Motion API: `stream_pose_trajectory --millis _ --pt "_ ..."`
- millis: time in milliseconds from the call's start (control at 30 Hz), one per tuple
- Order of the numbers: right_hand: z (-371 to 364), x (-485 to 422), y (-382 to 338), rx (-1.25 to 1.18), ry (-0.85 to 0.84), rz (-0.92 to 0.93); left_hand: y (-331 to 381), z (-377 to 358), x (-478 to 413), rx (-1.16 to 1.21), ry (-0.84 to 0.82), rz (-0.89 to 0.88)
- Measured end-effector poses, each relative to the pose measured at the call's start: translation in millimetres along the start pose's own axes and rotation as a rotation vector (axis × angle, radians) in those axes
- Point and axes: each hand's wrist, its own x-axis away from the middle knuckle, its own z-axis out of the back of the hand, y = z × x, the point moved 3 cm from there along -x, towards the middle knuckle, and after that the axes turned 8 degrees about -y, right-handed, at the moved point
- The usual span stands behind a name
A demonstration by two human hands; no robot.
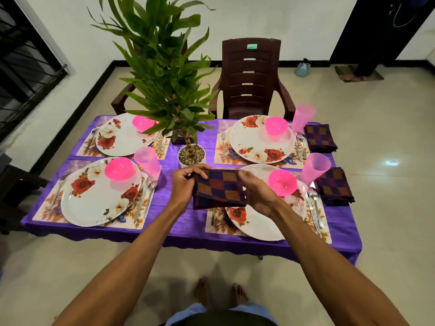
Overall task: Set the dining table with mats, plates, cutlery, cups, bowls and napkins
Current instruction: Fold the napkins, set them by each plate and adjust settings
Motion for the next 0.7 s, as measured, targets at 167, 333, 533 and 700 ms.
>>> stream_pose_trajectory --millis 167,333,533,700 --pt "-15 -2 16 0.083 -0.023 0.008 -8 -2 3 -0.05 0.077 -0.096" --pt "-13 -9 21 0.121 0.021 0.097 -16 0 15 0.047 0.097 0.076" --pt "-18 -14 15 0.275 0.122 0.185 -34 12 41 0.488 -0.014 0.521" --pt "-17 -27 20 0.248 0.168 0.148 -54 17 51 0.362 0.009 0.504"
